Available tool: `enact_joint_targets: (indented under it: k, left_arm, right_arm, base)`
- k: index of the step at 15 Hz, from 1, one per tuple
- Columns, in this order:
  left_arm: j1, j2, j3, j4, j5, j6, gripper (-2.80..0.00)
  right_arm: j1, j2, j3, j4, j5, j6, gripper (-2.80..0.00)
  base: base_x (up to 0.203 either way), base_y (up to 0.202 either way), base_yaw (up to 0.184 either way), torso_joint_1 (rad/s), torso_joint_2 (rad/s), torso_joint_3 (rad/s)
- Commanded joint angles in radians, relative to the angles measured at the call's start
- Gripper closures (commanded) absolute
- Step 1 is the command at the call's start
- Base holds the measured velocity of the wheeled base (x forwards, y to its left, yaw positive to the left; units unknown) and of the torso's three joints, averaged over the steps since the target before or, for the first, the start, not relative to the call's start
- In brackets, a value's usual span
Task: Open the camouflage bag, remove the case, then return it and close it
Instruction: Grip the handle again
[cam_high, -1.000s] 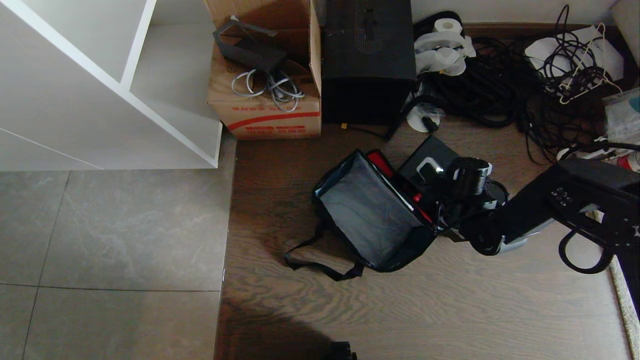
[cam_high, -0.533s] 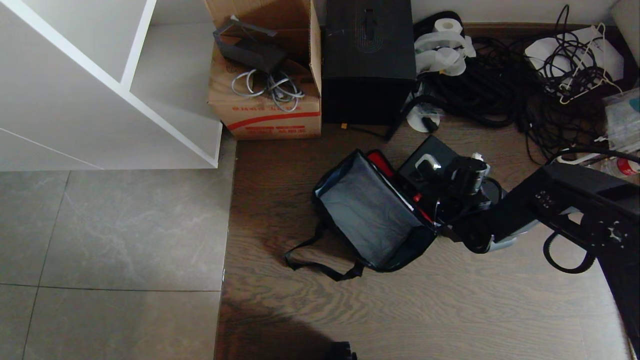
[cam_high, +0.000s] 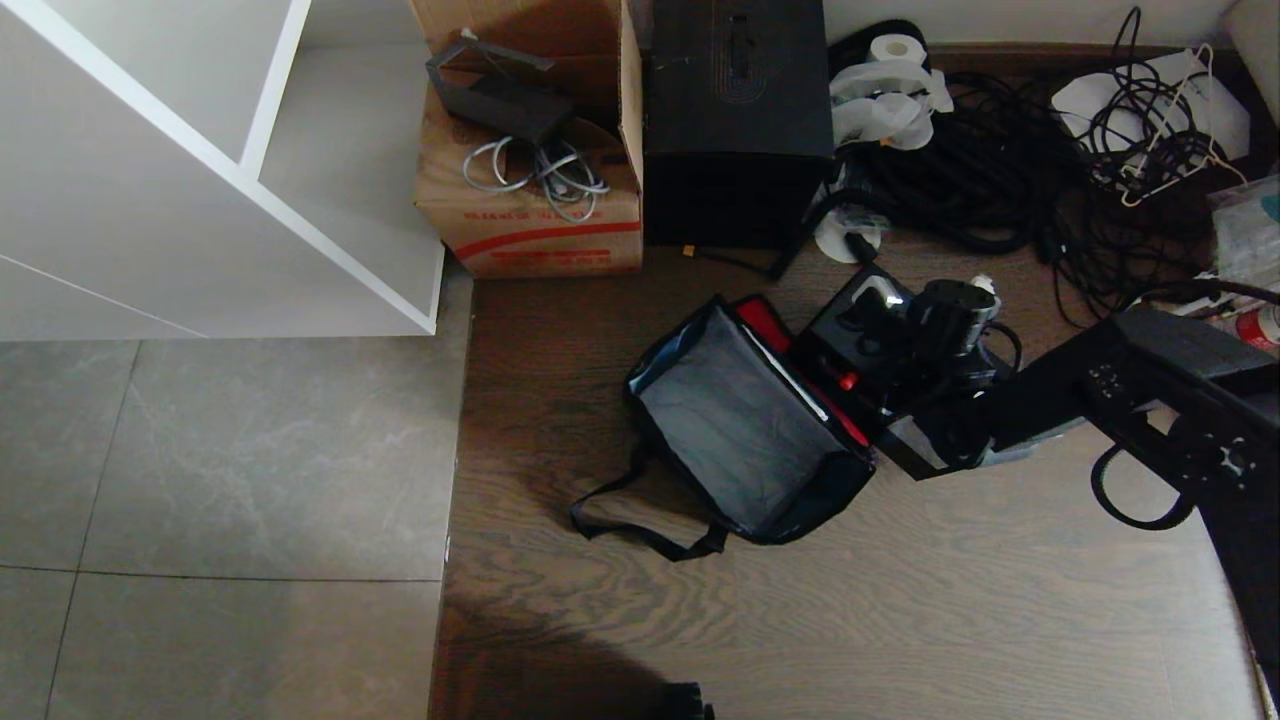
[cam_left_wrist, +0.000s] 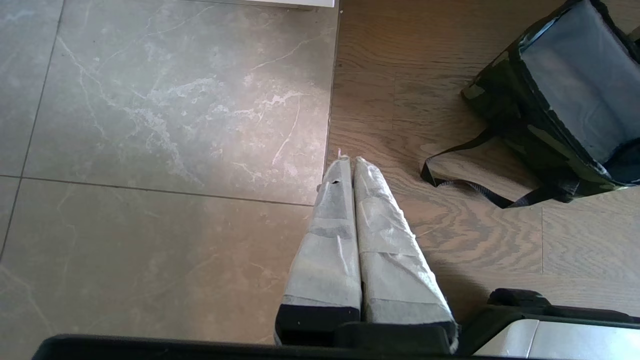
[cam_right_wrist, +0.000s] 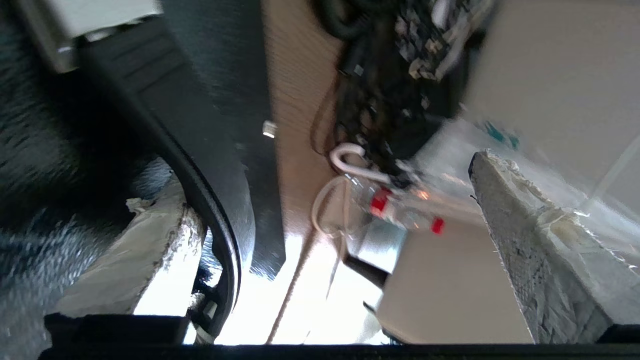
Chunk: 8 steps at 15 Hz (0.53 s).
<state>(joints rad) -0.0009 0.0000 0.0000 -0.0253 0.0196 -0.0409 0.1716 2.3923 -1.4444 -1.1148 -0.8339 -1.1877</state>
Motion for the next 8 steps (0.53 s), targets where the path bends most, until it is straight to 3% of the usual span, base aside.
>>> enact_joint_targets:
  k: [1, 8]
  left_arm:
    - [0.001, 0.000, 0.009, -0.001, 0.000, 0.000, 0.00]
    - [0.000, 0.000, 0.009, -0.001, 0.000, 0.000, 0.00]
  right_arm:
    - [-0.018, 0.005, -0.067, 0.026, -0.023, -0.004, -2.80]
    - [-0.046, 0.051, -0.138, 0.090, -0.048, 0.000, -2.80]
  base:
    - [0.000, 0.000, 0.000, 0.000, 0.00, 0.000]
    - [0.000, 0.000, 0.000, 0.000, 0.00, 0.000]
